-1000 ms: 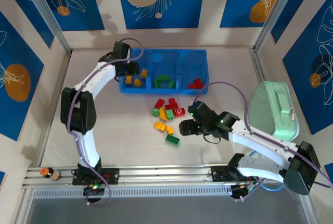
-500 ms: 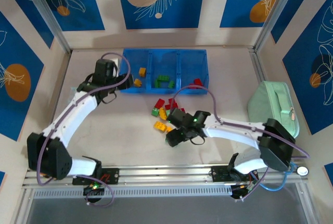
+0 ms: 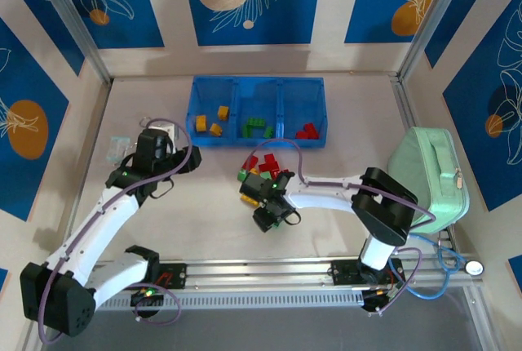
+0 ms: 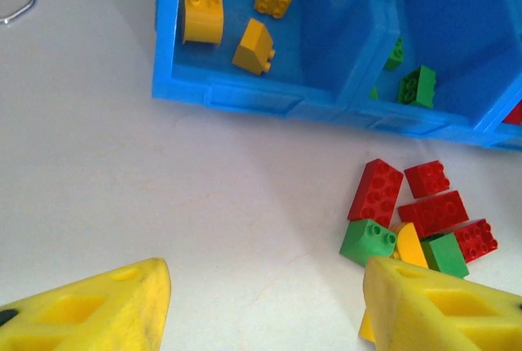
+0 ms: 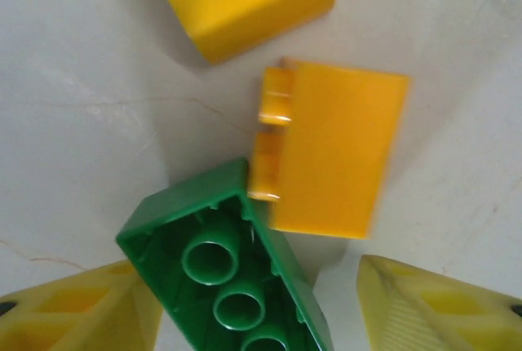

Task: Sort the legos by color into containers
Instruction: Pick up the lego from the bottom-center of the table.

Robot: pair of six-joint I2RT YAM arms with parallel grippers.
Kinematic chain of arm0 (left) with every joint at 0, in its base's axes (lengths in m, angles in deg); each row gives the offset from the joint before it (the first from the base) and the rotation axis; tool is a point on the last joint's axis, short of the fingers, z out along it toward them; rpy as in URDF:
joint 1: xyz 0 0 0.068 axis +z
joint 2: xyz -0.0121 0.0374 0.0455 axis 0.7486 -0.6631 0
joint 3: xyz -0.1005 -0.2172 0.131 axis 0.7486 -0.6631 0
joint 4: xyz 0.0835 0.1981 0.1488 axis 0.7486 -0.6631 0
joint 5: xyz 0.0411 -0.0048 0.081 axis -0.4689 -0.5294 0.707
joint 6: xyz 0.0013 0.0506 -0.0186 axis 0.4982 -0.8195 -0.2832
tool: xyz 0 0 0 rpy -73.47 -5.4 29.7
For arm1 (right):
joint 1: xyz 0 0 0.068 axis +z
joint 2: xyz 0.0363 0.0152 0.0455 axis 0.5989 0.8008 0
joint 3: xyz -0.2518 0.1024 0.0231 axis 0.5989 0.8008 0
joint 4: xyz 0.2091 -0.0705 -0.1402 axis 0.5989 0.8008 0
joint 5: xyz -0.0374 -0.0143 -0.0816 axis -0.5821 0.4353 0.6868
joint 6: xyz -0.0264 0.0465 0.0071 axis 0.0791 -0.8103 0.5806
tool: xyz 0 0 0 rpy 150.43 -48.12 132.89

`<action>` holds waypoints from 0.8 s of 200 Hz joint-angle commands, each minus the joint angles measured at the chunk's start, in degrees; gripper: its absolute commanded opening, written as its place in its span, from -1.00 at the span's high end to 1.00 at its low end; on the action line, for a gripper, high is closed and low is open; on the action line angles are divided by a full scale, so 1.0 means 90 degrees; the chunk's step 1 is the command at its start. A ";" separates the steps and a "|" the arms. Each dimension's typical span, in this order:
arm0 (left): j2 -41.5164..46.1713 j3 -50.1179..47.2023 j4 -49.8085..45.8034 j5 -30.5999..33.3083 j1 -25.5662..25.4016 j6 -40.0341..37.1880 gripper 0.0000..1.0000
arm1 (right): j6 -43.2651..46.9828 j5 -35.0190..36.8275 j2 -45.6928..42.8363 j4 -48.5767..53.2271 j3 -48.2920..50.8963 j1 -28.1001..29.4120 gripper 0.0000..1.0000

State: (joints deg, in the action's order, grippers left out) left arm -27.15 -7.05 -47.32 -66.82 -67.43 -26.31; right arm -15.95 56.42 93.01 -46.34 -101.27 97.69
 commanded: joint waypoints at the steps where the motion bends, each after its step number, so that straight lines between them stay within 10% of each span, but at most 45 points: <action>1: 0.0076 -0.0210 -0.0093 -0.0094 -0.0062 0.0115 -0.28 | 0.0031 0.0162 0.0157 0.0329 -0.0260 0.0106 -0.02; 45: 0.0187 -0.0463 -0.0036 -0.0138 -0.0113 0.0144 -0.27 | -0.0027 0.0630 0.0133 0.0832 -0.0750 0.0439 0.38; 160: 0.0442 -0.1570 0.0186 0.0083 -0.1194 0.0494 -0.28 | 0.0447 0.1071 0.0476 0.1308 -0.3500 -0.1256 0.38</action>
State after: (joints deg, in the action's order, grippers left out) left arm -23.70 -19.73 -47.01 -67.72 -75.14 -23.80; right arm -12.78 64.12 94.17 -37.07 -127.25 89.70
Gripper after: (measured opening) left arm 0.638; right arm 0.311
